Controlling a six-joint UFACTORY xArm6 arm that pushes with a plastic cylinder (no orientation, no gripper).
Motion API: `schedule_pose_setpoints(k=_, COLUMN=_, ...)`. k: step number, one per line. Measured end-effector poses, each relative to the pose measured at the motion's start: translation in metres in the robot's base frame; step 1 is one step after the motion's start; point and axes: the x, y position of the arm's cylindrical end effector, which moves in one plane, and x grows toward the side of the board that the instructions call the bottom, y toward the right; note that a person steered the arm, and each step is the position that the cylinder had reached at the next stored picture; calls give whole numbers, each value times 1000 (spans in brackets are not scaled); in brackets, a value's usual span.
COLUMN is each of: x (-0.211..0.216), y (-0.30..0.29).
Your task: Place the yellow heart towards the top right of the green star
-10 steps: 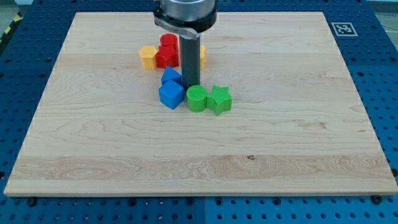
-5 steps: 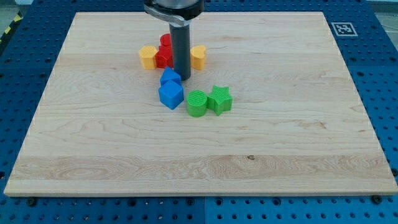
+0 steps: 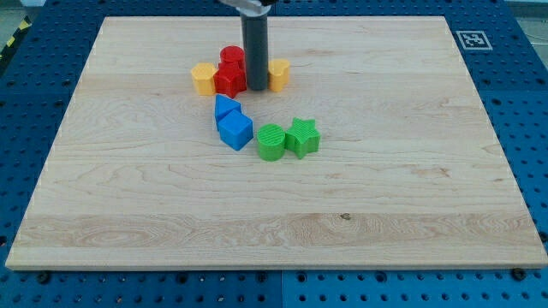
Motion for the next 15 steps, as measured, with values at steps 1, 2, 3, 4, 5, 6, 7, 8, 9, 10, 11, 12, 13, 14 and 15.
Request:
schedule_pose_setpoints(k=1, x=11, y=46)
schedule_pose_setpoints(k=2, x=58, y=65)
schedule_pose_setpoints(k=3, x=57, y=64)
schedule_pose_setpoints(k=4, x=57, y=108)
schedule_pose_setpoints(k=5, x=31, y=137)
schedule_pose_setpoints(k=6, x=-25, y=99)
schedule_pose_setpoints(k=7, x=-53, y=48)
schedule_pose_setpoints(k=8, x=-80, y=38)
schedule_pose_setpoints(k=9, x=-87, y=19)
schedule_pose_setpoints(k=10, x=-23, y=20)
schedule_pose_setpoints(k=11, x=48, y=51)
schedule_pose_setpoints(k=12, x=59, y=56)
schedule_pose_setpoints(k=13, x=35, y=56)
schedule_pose_setpoints(k=14, x=24, y=73)
schedule_pose_setpoints(k=15, x=33, y=106)
